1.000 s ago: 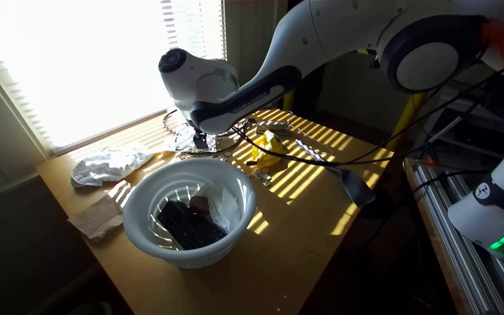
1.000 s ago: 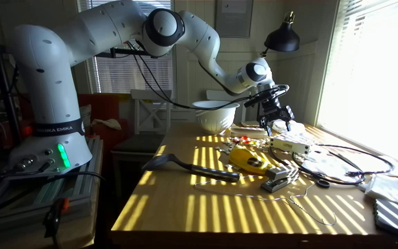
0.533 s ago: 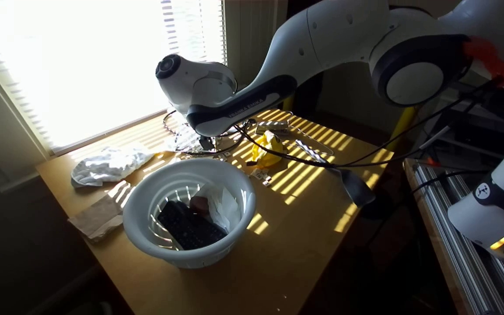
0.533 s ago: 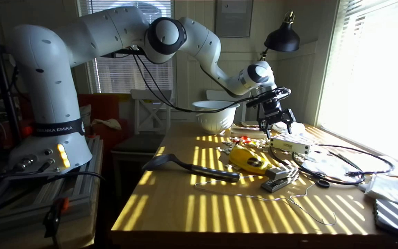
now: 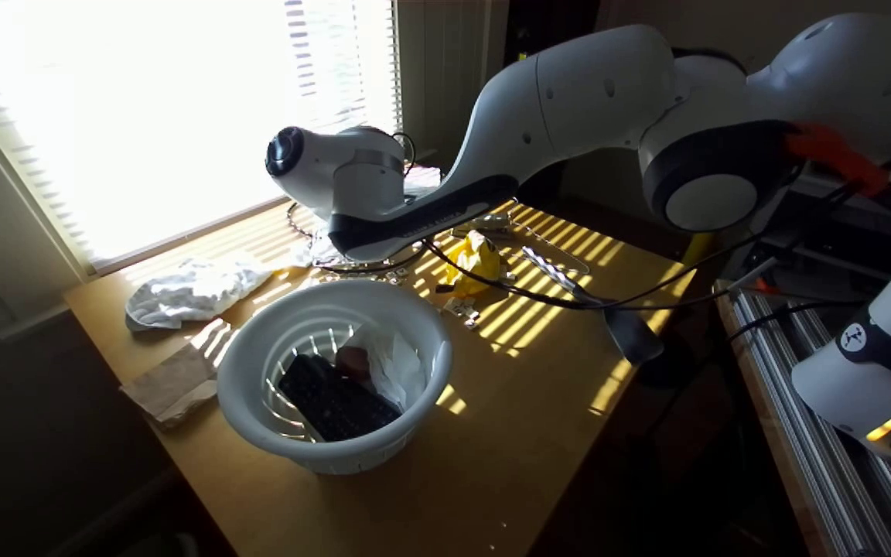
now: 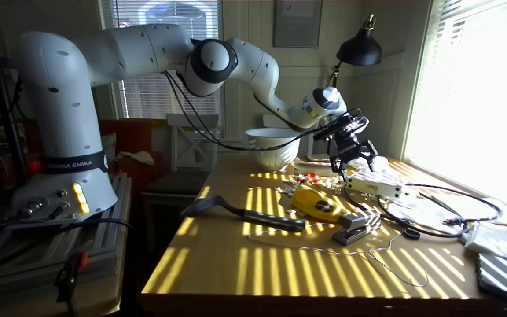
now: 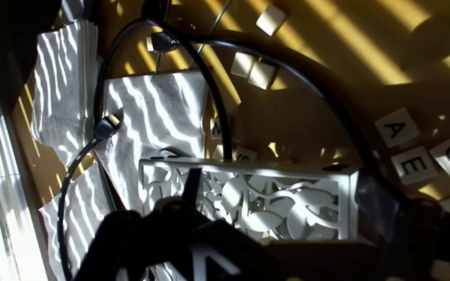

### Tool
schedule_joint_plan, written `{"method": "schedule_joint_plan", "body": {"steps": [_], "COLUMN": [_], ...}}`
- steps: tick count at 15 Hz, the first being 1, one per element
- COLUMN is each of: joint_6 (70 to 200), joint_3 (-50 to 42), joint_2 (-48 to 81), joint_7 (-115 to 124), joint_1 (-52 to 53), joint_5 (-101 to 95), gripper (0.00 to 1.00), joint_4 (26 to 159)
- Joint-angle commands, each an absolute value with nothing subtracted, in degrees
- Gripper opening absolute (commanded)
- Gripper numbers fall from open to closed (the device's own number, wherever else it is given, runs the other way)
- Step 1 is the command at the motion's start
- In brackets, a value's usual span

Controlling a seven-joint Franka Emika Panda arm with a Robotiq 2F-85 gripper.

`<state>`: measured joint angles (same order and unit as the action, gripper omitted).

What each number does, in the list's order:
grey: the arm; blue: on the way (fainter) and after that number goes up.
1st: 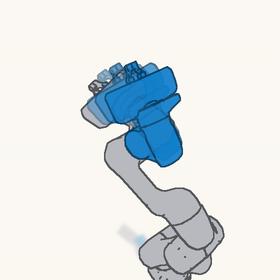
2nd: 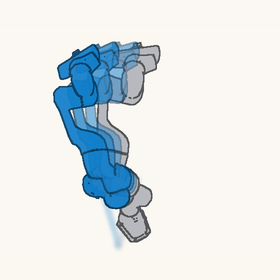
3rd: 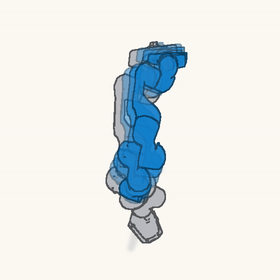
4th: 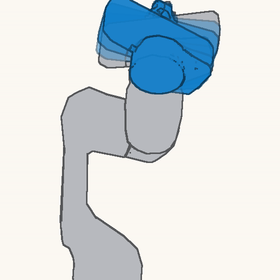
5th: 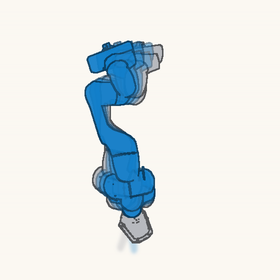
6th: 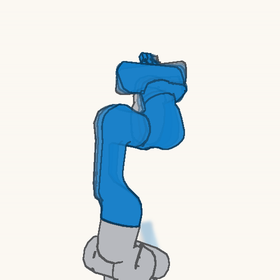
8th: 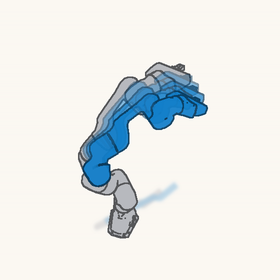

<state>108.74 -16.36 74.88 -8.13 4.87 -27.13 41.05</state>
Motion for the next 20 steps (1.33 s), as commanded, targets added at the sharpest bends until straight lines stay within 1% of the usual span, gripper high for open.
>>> {"method": "schedule_joint_plan", "body": {"steps": [1,9,20], "joint_6": [107.1,107.4,107.3], "joint_3": [-14.4,-16.8,-24.8], "joint_2": [78.8,79.3,83.1], "joint_7": [-13.2,-12.4,-5.1], "joint_1": [3.7,4.7,8.1], "joint_5": [-26.6,-27.9,-29.6], "gripper": [1.0,1.0,1.0], "joint_4": [34.2,32.1,30.0]}}
